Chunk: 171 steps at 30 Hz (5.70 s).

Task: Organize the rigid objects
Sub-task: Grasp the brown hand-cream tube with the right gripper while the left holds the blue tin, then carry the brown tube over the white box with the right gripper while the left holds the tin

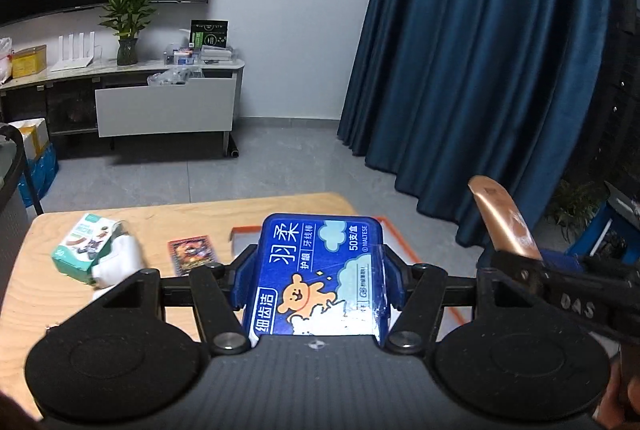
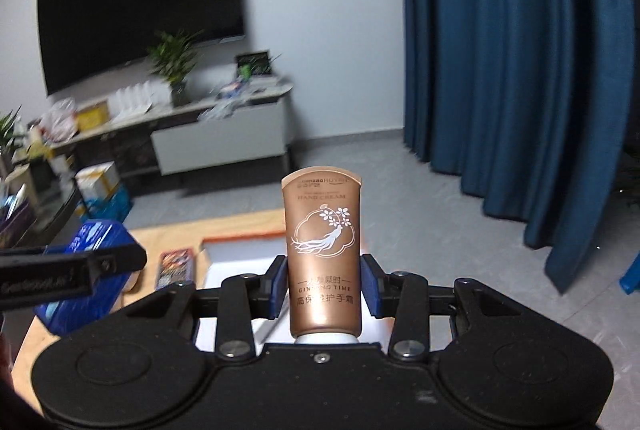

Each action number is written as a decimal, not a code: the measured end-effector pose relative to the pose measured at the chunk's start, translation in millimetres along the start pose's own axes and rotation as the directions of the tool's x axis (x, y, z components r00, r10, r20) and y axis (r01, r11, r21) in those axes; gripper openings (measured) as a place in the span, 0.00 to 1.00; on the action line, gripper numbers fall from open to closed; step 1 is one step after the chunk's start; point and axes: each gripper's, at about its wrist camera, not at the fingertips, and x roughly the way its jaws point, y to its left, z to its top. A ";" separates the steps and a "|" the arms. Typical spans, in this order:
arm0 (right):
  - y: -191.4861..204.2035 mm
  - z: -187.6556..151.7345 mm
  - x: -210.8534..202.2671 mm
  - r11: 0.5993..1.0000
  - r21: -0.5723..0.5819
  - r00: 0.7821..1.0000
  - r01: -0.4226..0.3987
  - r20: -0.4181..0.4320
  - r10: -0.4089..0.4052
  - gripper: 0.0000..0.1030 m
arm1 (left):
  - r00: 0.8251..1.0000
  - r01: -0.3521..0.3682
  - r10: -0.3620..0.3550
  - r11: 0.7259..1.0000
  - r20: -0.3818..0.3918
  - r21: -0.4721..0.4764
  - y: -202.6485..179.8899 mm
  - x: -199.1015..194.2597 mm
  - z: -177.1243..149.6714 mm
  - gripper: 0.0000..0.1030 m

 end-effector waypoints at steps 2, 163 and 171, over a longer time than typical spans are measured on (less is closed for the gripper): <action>-6.2 -7.6 1.2 1.000 0.010 1.000 0.003 -0.011 -0.003 0.46 | 1.000 -0.013 0.013 1.000 -0.013 -0.024 -2.0 4.7 -8.5 0.61; 6.4 -51.7 56.1 0.997 -0.057 0.978 -0.048 -0.208 0.035 0.46 | 0.979 -0.130 0.122 0.991 -0.165 -0.036 -3.4 19.3 -52.7 0.61; 7.9 -53.9 59.3 0.997 -0.055 0.976 -0.047 -0.217 0.034 0.46 | 0.977 -0.130 0.122 0.991 -0.175 -0.038 -3.2 21.7 -53.9 0.61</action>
